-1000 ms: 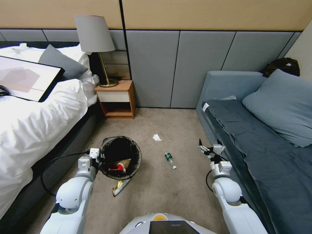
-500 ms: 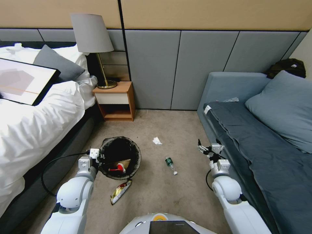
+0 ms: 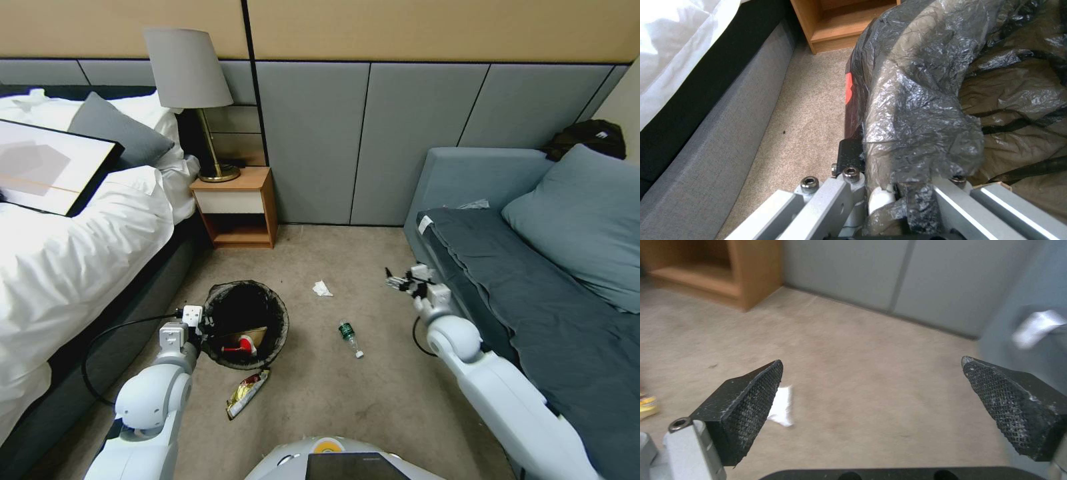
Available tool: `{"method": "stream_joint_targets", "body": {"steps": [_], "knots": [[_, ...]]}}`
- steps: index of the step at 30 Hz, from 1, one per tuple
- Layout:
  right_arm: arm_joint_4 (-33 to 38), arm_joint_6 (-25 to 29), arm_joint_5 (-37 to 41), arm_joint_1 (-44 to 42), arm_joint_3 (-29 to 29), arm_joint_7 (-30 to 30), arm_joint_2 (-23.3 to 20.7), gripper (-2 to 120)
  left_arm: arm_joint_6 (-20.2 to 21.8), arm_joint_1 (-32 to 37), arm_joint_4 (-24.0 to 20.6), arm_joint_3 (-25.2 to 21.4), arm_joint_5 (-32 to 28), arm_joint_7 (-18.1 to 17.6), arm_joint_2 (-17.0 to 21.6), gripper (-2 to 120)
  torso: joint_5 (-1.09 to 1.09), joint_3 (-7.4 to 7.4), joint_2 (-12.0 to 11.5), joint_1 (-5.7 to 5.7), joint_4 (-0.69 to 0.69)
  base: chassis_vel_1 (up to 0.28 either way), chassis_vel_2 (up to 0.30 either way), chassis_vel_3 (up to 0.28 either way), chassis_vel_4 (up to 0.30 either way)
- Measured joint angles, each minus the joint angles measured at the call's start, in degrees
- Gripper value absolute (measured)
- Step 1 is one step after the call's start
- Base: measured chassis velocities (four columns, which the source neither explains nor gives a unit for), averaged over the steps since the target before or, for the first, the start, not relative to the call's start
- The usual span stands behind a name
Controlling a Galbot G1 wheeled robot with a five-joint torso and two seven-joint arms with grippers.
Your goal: Pick up the trash bin, then pick up the garbage from the floor and place it into the trash bin.
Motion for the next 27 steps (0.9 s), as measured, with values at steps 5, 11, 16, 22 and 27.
{"method": "stream_joint_targets", "body": {"steps": [5, 11, 16, 22, 27], "knots": [[-5.5, -10.1, 9.7, 8.9, -5.9, -3.6, 0.4, 100, 0.0, 0.3, -0.4, 0.0, 0.4, 0.3, 0.2, 0, 0.00, 0.00, 0.0, 0.00, 0.01, 0.000, 0.000, 0.000, 0.000], [-13.4, -13.6, 12.9, 16.6, -14.5, -7.1, 1.7, 100, 0.0, 0.5, -0.4, -0.1, 0.8, 0.5, 0.2, 0, -0.01, 0.00, 0.0, 0.00, 0.01, 0.000, 0.000, 0.000, 0.000], [-21.2, -13.7, 13.6, 21.8, -21.5, -8.5, 5.7, 100, 0.0, 0.6, -0.3, 0.1, 1.0, 0.6, 0.0, 0, -0.02, 0.00, 0.0, 0.00, 0.01, 0.000, 0.000, 0.000, 0.000], [-27.4, -13.5, 10.4, 19.7, -23.3, -9.1, 9.3, 100, 0.0, 0.7, 0.0, -0.1, 1.0, 0.7, 0.1, 0, 0.04, 0.00, 0.0, 0.00, 0.00, 0.000, 0.000, 0.000, 0.000], [-28.5, -13.3, 7.8, 16.6, -22.9, -9.6, 9.6, 100, 0.0, 0.9, 0.5, -0.2, 1.3, 1.0, -0.4, 0, 0.02, 0.00, 0.0, 0.00, -0.02, 0.000, 0.000, 0.000, 0.000]]}}
